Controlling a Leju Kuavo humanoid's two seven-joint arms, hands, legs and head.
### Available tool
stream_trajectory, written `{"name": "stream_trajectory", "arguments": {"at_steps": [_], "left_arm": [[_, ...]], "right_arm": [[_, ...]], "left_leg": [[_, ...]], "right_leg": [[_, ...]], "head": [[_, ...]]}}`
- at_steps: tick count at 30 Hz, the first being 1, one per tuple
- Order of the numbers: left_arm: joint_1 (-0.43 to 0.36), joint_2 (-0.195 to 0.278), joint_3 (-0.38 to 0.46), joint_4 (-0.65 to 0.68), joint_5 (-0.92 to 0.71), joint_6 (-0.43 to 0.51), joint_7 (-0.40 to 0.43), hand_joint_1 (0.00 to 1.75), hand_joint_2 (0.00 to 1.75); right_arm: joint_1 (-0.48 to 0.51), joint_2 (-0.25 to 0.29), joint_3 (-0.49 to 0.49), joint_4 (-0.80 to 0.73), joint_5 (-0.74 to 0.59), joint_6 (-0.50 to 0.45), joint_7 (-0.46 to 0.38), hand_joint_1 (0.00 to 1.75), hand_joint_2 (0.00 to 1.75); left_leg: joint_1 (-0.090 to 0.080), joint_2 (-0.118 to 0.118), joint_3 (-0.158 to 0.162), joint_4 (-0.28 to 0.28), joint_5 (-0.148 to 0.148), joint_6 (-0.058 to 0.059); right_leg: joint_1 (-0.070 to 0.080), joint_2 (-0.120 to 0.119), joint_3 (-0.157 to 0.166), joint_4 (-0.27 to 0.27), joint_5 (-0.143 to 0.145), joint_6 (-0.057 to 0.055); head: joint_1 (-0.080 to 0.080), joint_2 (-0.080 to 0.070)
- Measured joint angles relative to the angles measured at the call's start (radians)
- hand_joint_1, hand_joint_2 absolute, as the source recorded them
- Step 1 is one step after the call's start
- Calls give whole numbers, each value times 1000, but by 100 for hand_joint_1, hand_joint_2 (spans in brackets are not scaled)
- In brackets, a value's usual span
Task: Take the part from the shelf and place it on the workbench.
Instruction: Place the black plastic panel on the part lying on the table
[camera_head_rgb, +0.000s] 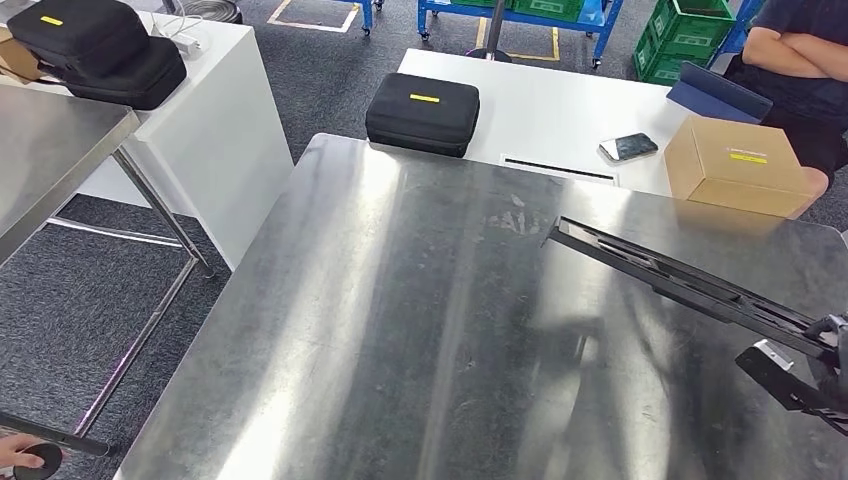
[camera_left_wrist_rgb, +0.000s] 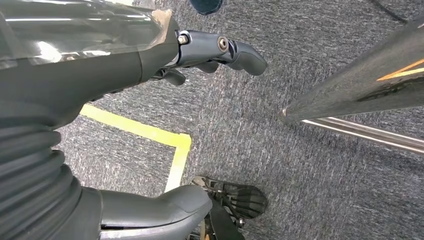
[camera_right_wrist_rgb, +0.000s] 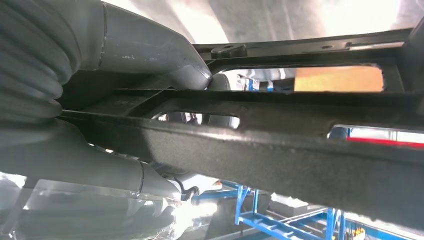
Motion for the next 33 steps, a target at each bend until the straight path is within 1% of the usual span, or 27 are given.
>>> {"name": "stream_trajectory", "arguments": {"at_steps": [7,15,22,26,30,33], "left_arm": [[-4,0,-1,0,7,1,0,0,175],[-8,1,-12,0,-5,24,16,0,175],[-8,4,-13,0,-5,19,20,0,175],[-8,5,-16,0,-12,30,23,0,175],[-7,7,-18,0,-13,37,37,0,0],[-7,8,-18,0,-11,38,48,0,0]], "right_arm": [[0,34,-16,4,7,16,-38,175,175],[0,47,-17,4,8,31,-44,175,175],[1,57,-20,4,10,31,-46,175,175],[0,62,-23,1,13,32,-46,0,0],[0,64,-26,-4,20,38,-46,0,0],[-1,66,-26,-6,20,45,-46,0,0]], "left_leg": [[0,0,0,0,0,0],[0,0,0,0,0,0],[0,0,0,0,0,0],[0,0,0,0,0,0],[0,0,0,0,0,0],[0,0,0,0,0,0]], "right_leg": [[0,0,0,0,0,0],[0,0,0,0,0,0],[0,0,0,0,0,0],[0,0,0,0,0,0],[0,0,0,0,0,0],[0,0,0,0,0,0]], "head": [[0,0],[0,0],[0,0],[0,0],[0,0],[0,0]]}}
